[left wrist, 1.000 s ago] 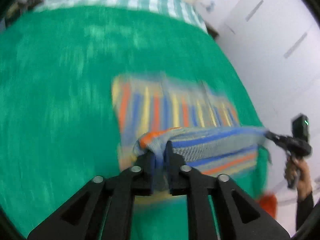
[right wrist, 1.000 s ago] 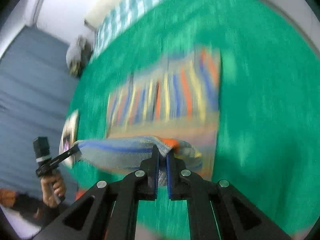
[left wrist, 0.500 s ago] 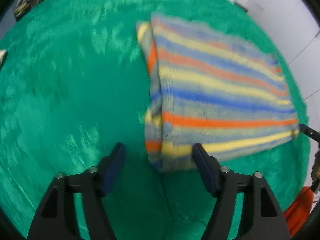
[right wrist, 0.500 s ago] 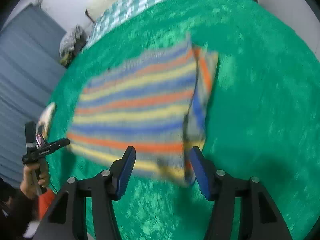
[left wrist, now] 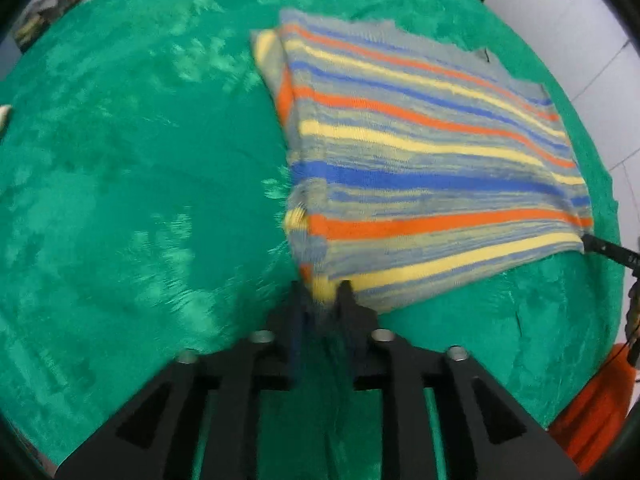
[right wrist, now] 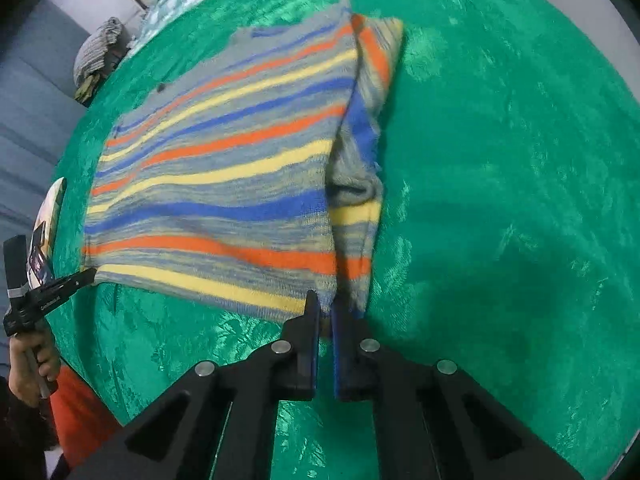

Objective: Fold small clothes

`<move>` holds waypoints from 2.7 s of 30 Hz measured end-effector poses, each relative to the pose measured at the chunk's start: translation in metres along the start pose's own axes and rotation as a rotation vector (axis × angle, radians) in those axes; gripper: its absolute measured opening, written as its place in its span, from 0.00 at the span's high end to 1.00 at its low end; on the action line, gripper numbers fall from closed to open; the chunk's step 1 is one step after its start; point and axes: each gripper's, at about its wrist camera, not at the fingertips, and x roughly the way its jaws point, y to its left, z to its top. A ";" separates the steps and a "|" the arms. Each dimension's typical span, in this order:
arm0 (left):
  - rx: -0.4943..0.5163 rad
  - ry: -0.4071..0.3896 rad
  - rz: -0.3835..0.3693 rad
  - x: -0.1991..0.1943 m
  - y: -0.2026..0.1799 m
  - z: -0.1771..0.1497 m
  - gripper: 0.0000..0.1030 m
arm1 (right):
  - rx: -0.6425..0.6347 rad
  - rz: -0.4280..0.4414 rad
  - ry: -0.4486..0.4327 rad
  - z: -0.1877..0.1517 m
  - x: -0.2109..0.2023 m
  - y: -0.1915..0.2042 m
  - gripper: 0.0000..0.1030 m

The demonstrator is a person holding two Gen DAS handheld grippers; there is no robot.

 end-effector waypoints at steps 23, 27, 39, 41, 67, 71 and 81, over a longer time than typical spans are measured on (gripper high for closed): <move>0.015 -0.274 0.191 -0.033 -0.058 -0.084 0.13 | -0.020 -0.188 -0.393 -0.103 -0.061 -0.004 0.16; -0.006 -0.244 0.166 -0.011 -0.047 -0.105 0.12 | -0.016 -0.226 -0.354 -0.107 -0.050 -0.008 0.16; 0.025 -0.317 0.135 0.003 -0.039 -0.123 0.01 | -0.071 -0.296 -0.288 -0.118 -0.017 -0.001 0.00; 0.025 -0.324 0.138 0.004 -0.039 -0.124 0.01 | -0.067 -0.290 -0.288 -0.119 -0.015 -0.003 0.00; 0.033 -0.338 0.152 0.006 -0.044 -0.128 0.01 | -0.085 -0.312 -0.293 -0.121 -0.012 -0.001 0.00; 0.033 -0.338 0.152 0.006 -0.044 -0.128 0.01 | -0.085 -0.312 -0.293 -0.121 -0.012 -0.001 0.00; 0.032 -0.338 0.152 0.006 -0.044 -0.128 0.01 | -0.084 -0.312 -0.293 -0.122 -0.012 0.000 0.00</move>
